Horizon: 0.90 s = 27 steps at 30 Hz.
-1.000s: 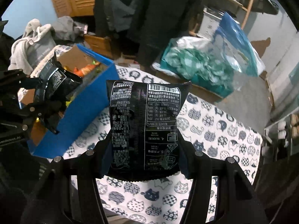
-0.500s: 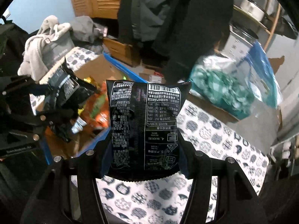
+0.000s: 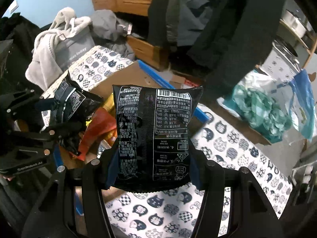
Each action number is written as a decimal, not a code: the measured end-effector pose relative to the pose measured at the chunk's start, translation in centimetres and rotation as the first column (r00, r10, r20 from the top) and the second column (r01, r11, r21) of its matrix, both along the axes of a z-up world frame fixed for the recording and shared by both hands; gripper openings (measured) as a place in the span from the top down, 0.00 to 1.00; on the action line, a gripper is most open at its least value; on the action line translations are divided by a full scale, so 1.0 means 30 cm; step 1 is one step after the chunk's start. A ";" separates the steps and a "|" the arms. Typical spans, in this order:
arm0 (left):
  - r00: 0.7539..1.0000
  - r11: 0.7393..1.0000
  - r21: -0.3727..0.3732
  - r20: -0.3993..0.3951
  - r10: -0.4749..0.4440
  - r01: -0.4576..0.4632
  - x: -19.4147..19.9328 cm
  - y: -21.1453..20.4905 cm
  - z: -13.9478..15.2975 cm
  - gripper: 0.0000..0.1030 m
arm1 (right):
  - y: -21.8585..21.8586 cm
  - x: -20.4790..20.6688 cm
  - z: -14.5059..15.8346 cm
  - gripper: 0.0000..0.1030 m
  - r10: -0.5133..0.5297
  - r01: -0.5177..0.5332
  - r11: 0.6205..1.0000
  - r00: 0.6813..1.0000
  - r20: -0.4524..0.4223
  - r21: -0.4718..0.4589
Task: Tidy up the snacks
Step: 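Carry both black packets up and over the cardboard box, then open both tools to drop the black packets into the box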
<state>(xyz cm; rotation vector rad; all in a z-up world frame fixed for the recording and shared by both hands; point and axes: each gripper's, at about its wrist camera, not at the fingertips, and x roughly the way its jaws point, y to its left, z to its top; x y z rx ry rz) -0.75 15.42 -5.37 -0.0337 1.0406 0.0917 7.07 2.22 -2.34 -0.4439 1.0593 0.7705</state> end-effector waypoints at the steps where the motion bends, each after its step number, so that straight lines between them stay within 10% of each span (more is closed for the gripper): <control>1: 1.000 1.000 0.006 -0.001 0.005 -0.005 -0.002 0.009 -0.006 0.53 | 0.012 -0.001 -0.005 0.44 0.006 -0.006 1.000 1.000 -0.001 -0.005; 9: 0.999 0.999 0.013 -0.018 0.033 -0.033 -0.003 0.047 -0.024 0.48 | 0.065 -0.002 -0.047 0.37 0.006 -0.006 1.000 1.000 -0.009 -0.030; 14: 0.999 0.999 0.010 0.007 0.052 -0.052 -0.013 0.057 0.006 0.26 | 0.045 0.014 -0.029 0.32 -0.029 0.029 0.999 1.000 -0.001 -0.014; 27: 0.996 0.997 0.052 0.080 0.043 -0.048 -0.053 -0.015 0.119 0.20 | -0.073 -0.042 0.110 0.26 -0.080 0.075 0.996 0.992 0.095 0.056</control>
